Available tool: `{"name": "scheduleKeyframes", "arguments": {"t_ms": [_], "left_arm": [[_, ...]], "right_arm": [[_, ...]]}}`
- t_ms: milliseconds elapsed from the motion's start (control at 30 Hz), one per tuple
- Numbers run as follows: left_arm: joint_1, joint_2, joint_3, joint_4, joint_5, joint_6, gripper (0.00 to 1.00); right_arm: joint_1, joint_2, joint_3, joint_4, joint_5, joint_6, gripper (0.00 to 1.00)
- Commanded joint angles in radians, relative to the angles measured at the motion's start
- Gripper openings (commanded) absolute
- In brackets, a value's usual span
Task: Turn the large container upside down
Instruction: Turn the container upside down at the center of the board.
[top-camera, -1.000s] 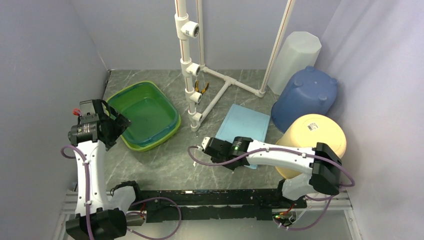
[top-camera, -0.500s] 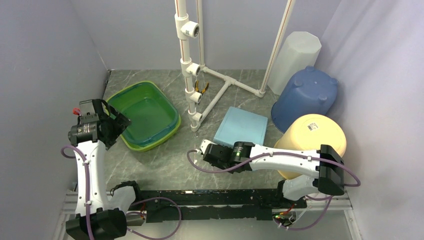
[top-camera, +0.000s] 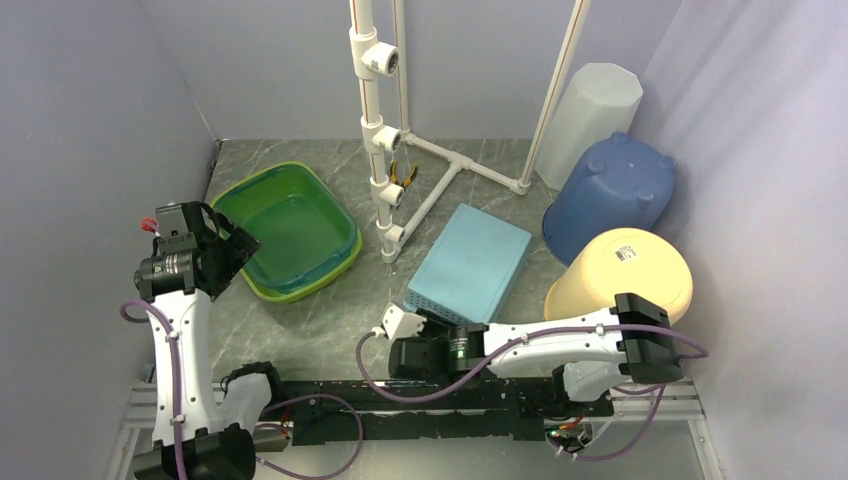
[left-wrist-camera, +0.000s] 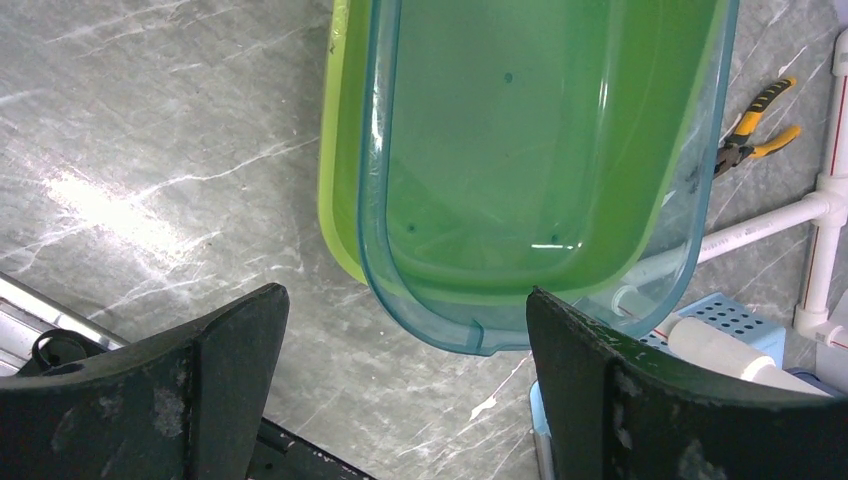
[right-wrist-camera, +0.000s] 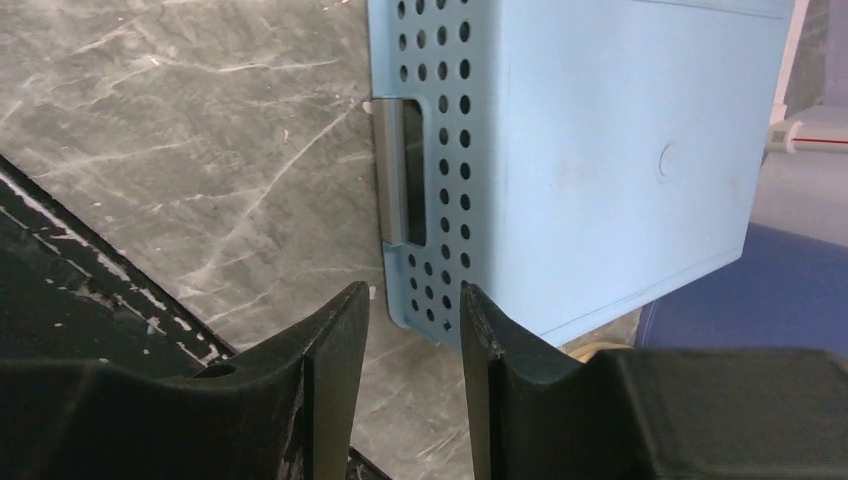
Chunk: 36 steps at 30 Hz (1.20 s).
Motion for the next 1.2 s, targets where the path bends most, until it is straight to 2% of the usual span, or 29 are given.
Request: {"name": "scheduleKeyframes", "arguments": {"t_ms": [0,100,233,333,433,533,633,900,1000,1167], "left_arm": [[0.001,-0.005,-0.011,0.017,-0.013,0.012,0.94],[0.002,0.019,-0.027,0.028,0.000,0.024,0.94],[0.001,0.071,-0.041,0.024,-0.018,0.025,0.94],[0.002,0.100,-0.059,0.044,-0.022,0.023,0.94],[0.005,0.134,-0.069,0.069,0.004,0.030,0.94],[0.008,0.165,-0.098,0.120,0.042,0.027,0.93],[0.018,0.215,-0.110,0.165,0.117,0.029,0.89],[0.026,0.293,-0.106,0.220,0.166,0.053,0.50],[0.028,0.307,-0.098,0.189,0.154,0.085,0.30],[0.030,0.262,-0.102,0.158,0.108,0.101,0.06]], "right_arm": [[0.043,-0.003,0.019,0.031,0.112,0.087,0.42],[0.043,-0.060,0.046,0.065,0.166,0.105,0.44],[0.020,-0.154,0.058,0.138,0.267,0.153,0.64],[-0.071,-0.209,0.067,0.242,0.133,0.197,0.65],[-0.174,-0.234,0.075,0.335,-0.100,0.254,0.62],[-0.204,-0.212,0.098,0.413,-0.262,0.246,0.60],[-0.203,-0.127,0.172,0.409,-0.339,0.230,0.56],[-0.203,0.055,0.374,0.333,-0.393,0.154,0.49],[-0.202,0.077,0.402,0.339,-0.396,0.139,0.49],[-0.204,0.078,0.399,0.367,-0.406,0.139,0.49]]}}
